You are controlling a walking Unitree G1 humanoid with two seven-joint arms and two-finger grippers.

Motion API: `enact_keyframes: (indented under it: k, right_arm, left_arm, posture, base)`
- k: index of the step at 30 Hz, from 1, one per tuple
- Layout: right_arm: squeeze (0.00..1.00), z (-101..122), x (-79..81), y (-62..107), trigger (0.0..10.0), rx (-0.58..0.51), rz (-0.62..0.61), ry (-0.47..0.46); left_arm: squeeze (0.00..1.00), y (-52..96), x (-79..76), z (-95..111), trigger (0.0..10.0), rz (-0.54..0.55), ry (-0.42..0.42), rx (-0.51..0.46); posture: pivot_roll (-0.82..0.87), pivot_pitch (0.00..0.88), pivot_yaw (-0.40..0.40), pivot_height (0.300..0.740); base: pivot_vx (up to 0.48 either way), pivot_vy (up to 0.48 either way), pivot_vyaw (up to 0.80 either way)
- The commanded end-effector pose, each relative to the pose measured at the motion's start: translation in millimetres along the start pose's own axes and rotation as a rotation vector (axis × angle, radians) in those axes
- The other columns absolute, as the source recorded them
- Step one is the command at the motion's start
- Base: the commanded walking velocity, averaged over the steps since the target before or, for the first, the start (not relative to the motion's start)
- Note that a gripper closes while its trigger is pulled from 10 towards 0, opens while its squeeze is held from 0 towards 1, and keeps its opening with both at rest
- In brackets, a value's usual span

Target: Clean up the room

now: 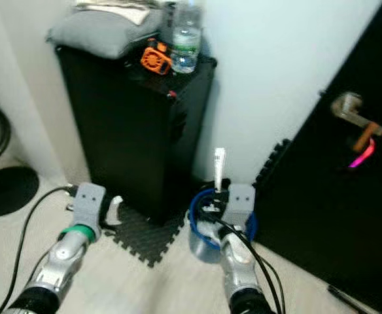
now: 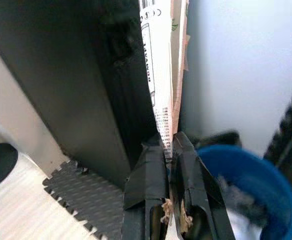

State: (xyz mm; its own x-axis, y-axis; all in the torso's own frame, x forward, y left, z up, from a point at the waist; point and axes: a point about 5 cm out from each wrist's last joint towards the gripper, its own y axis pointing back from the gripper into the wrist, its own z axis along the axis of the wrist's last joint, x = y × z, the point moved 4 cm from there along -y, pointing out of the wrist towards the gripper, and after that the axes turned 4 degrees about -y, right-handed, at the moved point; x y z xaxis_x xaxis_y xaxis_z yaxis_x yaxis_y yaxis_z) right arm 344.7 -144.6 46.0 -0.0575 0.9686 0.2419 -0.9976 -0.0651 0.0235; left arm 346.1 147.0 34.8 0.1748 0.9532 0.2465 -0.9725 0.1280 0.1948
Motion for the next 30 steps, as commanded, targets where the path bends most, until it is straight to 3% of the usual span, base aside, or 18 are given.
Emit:
enact_keyframes:
  k: [1, 14, 20, 23, 30]
  right_arm:
    - [0.0, 0.0, -12.2, 2.6, 10.0, 0.005, -0.037, -0.007]
    - [0.0, -0.4, -13.3, 4.4, 10.0, 0.006, -0.046, -0.02]
    - [0.0, 3.1, -28.4, 3.9, 10.0, -0.011, -0.141, -0.138]
    - [0.0, 5.2, -32.3, 3.7, 10.0, -0.021, -0.163, -0.152]
    - [0.0, 9.2, -28.8, 2.0, 10.0, -0.029, -0.145, -0.063]
  left_arm:
    - [0.0, 0.5, -5.6, -0.9, 10.0, -0.014, 0.008, 0.006]
    - [0.0, 2.1, -5.4, -2.2, 10.0, -0.012, 0.012, 0.017]
    - [0.0, 2.1, -5.0, -1.5, 10.0, -0.008, 0.01, 0.015]
    - [0.0, 2.3, -4.5, -0.4, 10.0, -0.008, 0.005, 0.008]
    - [0.0, 1.4, -2.1, -1.1, 10.0, 0.002, -0.006, 0.019]
  posture:
    - [-0.03, 0.011, 0.027, 0.72]
    - [-0.03, 0.019, 0.028, 0.72]
    - [-0.02, 0.024, 0.028, 0.72]
    - [-0.03, 0.025, 0.029, 0.72]
    - [-0.02, 0.026, 0.029, 0.72]
  base:
    - [0.0, 0.0, -0.77]
    - [0.0, 0.0, -0.78]
    - [0.0, 0.0, -0.78]
    - [0.27, 0.0, -0.78]
    - [0.4, 0.264, -0.35]
